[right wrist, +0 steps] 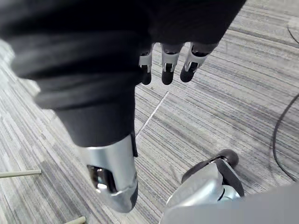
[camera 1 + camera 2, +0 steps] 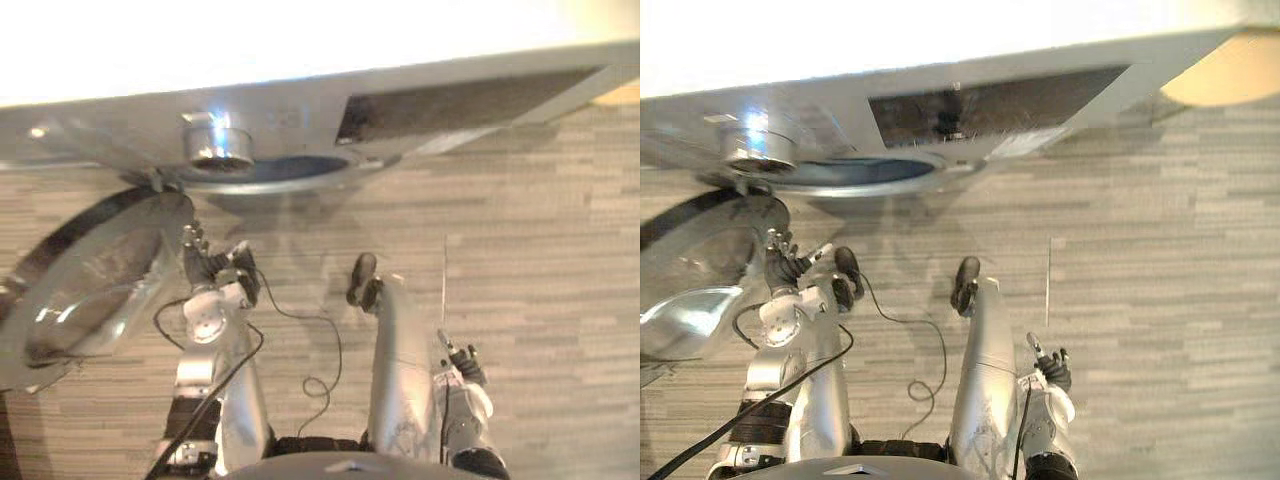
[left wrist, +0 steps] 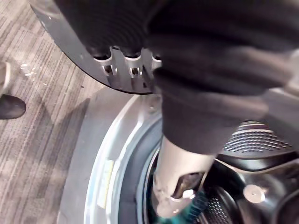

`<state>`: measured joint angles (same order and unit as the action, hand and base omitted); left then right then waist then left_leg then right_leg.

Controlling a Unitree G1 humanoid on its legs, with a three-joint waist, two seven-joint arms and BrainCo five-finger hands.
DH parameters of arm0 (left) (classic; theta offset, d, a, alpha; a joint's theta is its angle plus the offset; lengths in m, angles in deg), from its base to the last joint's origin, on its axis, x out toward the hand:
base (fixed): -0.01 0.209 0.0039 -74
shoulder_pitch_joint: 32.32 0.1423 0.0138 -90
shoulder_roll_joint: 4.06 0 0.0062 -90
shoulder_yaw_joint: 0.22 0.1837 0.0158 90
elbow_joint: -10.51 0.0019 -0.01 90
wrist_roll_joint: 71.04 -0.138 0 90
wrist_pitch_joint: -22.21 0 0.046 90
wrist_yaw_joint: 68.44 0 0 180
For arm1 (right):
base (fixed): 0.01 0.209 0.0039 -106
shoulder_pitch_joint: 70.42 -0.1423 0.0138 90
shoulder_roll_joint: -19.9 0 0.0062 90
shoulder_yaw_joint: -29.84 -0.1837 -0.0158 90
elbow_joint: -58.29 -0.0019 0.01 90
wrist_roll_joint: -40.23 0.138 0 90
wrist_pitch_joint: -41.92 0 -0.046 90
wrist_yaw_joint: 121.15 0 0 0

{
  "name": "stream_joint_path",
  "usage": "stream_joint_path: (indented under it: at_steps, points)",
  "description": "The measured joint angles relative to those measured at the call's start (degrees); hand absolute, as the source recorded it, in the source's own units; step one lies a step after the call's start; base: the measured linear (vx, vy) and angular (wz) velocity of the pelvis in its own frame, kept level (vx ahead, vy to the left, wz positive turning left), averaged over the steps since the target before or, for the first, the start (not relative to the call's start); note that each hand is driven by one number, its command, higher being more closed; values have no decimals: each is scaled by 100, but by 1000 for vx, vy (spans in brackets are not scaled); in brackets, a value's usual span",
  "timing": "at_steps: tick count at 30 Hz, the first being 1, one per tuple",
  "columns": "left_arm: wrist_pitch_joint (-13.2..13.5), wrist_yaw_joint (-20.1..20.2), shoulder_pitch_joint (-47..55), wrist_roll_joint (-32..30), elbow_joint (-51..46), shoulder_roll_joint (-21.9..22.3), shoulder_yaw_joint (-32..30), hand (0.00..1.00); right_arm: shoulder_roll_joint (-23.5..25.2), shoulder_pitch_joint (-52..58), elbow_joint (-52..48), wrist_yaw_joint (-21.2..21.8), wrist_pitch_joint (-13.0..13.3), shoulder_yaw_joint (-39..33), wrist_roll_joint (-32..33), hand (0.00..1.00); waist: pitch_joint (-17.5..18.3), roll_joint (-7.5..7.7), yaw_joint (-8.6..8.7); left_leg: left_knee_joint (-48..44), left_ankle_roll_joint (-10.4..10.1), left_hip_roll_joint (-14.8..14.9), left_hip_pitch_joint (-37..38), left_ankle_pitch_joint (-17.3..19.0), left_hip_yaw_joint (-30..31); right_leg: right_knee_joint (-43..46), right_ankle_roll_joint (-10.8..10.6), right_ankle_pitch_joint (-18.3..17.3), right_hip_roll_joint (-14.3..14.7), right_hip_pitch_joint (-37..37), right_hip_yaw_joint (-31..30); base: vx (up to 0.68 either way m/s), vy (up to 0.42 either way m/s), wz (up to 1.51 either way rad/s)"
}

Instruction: Pick up the laundry basket with both hands and put the clothes into the washing machine.

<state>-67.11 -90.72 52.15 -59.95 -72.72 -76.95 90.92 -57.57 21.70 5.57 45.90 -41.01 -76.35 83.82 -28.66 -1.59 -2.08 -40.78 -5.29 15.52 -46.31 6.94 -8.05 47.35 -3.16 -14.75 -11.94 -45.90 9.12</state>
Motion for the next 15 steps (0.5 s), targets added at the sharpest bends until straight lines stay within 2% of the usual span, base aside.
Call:
stream_joint_path:
  at_steps: [4, 6, 7, 9, 10, 11, 12, 15]
  points:
    - [-17, 421, 163, -78, 1177, 109, 69, 0, 38, 253, 482, 18, -178, 22, -156, 0, 538, -30, 27, 1110, -88, -134, 1276, -345, -240, -805, -3, 170, 13, 1101, 141, 160, -59, 5]
    - [-73, 656, 298, -305, 2275, 246, -270, 0, 76, 460, 723, 35, -323, -19, -389, 0, 924, -30, 86, 2038, -111, -254, 2272, -603, -405, -1401, -42, 253, 13, 1933, 264, 182, -40, 3]
    - [-94, 686, 324, -411, 2578, 261, -429, 0, 81, 493, 796, 46, -367, -44, -474, 0, 1010, -20, 93, 2277, -121, -274, 2529, -678, -460, -1530, -62, 264, 21, 2135, 283, 167, -34, 0]
    - [-280, 771, 472, -702, 3724, 339, -1437, 0, 101, 622, 982, 171, -513, -99, -850, 0, 1427, -86, 176, 2967, -125, -313, 3248, -896, -518, -1935, -79, 270, 53, 2773, 444, 165, -33, 10]
    - [-338, 769, 509, -748, 3954, 352, -1698, 0, 91, 630, 1013, 195, -544, -117, -973, 0, 1490, -111, 186, 3094, -126, -307, 3397, -932, -522, -2030, -80, 270, 81, 2931, 481, 165, -42, 18]
    - [-456, 793, 616, -884, 4357, 364, -2215, 0, 79, 618, 1090, 256, -620, -210, -1248, 0, 1640, -150, 186, 3195, -122, -283, 3626, -978, -520, -2175, -86, 268, 126, 3197, 556, 171, -39, 17]
    - [-539, 845, 691, -925, 4593, 374, -2598, 0, 95, 616, 1107, 283, -669, -298, -1454, 0, 1764, -169, 150, 3154, -121, -256, 3725, -1005, -545, -2243, -101, 238, 147, 3380, 599, 149, -35, 18]
    - [-691, 1007, 705, -1096, 4783, 337, -3158, 0, 173, 503, 1224, 422, -749, -495, -1738, 0, 1810, -169, 102, 2556, 27, -218, 3715, -915, -761, -2254, -91, 86, 97, 3775, 748, 44, -17, 39]
